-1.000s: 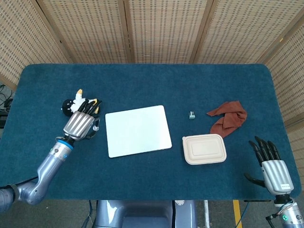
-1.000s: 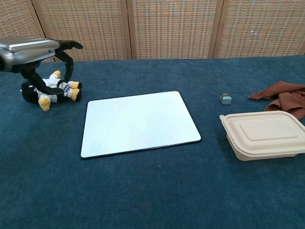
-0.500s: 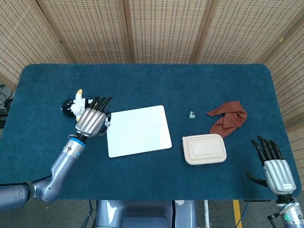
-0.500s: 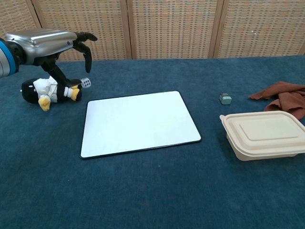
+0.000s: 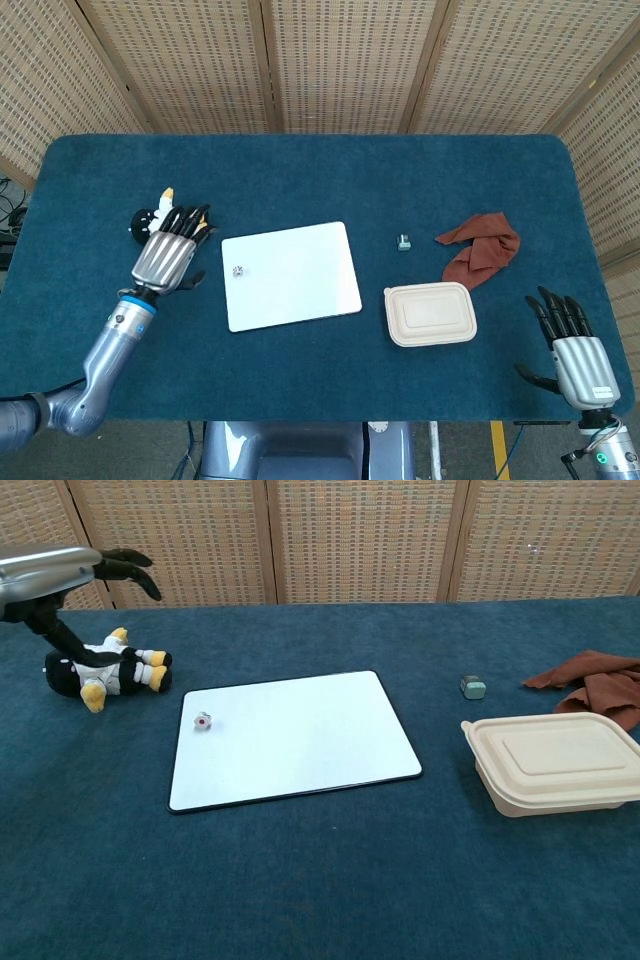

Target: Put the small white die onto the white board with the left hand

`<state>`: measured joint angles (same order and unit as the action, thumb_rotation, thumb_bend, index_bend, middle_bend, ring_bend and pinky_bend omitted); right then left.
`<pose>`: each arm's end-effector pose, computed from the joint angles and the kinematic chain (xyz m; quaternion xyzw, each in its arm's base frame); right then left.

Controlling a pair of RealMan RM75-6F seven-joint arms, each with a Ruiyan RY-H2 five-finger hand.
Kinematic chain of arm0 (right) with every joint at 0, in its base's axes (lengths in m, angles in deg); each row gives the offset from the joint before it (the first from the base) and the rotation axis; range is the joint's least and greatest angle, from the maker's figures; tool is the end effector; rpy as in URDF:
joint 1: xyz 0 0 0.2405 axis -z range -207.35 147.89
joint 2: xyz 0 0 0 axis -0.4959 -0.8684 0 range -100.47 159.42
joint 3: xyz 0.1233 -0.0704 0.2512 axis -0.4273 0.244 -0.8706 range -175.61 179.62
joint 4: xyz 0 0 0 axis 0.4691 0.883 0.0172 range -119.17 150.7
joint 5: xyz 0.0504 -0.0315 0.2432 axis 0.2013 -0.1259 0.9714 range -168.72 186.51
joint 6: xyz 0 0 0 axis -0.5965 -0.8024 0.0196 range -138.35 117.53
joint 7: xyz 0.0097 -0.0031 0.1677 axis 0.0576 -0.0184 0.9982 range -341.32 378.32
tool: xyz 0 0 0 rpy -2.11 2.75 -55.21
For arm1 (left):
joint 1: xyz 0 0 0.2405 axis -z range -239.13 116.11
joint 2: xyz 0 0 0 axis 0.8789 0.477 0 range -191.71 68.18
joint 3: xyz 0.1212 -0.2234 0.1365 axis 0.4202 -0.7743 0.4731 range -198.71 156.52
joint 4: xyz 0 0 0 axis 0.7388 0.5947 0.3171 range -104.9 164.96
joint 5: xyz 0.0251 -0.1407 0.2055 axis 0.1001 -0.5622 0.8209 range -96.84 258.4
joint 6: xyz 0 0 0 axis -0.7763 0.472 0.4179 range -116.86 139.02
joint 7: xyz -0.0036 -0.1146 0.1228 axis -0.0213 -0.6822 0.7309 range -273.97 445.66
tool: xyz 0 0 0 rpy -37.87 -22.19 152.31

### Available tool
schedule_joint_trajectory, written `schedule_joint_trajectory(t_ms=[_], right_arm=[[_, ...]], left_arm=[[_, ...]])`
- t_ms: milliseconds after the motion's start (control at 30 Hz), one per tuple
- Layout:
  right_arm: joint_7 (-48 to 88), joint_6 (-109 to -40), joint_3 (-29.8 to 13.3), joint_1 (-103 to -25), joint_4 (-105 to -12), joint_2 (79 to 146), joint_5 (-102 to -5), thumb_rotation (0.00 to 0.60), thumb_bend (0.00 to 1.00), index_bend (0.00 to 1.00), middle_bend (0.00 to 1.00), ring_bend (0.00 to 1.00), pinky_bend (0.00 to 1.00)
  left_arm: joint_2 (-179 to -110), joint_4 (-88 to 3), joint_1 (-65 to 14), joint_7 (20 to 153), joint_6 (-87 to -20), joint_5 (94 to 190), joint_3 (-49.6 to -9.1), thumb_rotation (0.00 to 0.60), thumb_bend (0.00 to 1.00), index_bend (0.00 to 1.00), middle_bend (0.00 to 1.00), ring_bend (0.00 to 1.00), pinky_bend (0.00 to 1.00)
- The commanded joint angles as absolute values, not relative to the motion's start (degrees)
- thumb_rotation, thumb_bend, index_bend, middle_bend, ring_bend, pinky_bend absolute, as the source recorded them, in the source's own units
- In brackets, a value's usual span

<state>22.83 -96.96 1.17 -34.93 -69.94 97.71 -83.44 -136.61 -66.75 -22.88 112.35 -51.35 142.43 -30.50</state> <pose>-0.3583 -0.2047 0.1128 0.6232 -0.3753 0.4144 0.5469 -0.1894 0.3868 0.0266 -0.7232 -0.3324 -0.3520 0.4925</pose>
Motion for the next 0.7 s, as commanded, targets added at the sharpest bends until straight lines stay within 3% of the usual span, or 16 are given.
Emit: schedule_joint_trajectory(t_ms=[33, 100, 333, 467, 700], right_arm=[[22.7, -96.93, 1.21, -34.93, -69.93, 97.74, -83.47, 0.6, 0.21, 0.0, 0.0, 0.0, 0.0], [22.18, -96.77, 1.31, -35.0, -70.02, 97.86, -83.6, 0.6, 0.21, 0.0, 0.0, 0.0, 0.0], [21.11, -97.15, 1.0, -34.78, -70.36, 97.98, -83.16, 0.6, 0.21, 0.0, 0.0, 0.0, 0.0], [20.21, -96.83, 1.04, -34.86, -70.45, 98.24, -83.09, 0.6, 0.21, 0.0, 0.0, 0.0, 0.0], [19.0, -96.64, 1.05, -34.99, -70.44, 98.7, -83.17, 0.6, 0.21, 0.0, 0.0, 0.0, 0.0]], left_arm=[[-134.78, -68.24, -26.44, 108.46, -54.46, 145.57, -28.13, 0.6, 0.31, 0.19, 0.0, 0.0, 0.0], [-133.33, -69.15, -31.84, 104.64, -59.43, 149.15, -24.3, 0.6, 0.31, 0.19, 0.0, 0.0, 0.0], [-134.86, -63.01, -43.73, 95.59, -73.52, 160.42, -17.12, 0.6, 0.3, 0.16, 0.0, 0.0, 0.0], [-135.94, -58.98, -47.24, 93.66, -77.27, 163.22, -16.03, 0.6, 0.3, 0.14, 0.0, 0.0, 0.0], [-135.73, -58.14, -48.6, 93.41, -77.72, 165.37, -16.63, 0.6, 0.3, 0.11, 0.0, 0.0, 0.0]])
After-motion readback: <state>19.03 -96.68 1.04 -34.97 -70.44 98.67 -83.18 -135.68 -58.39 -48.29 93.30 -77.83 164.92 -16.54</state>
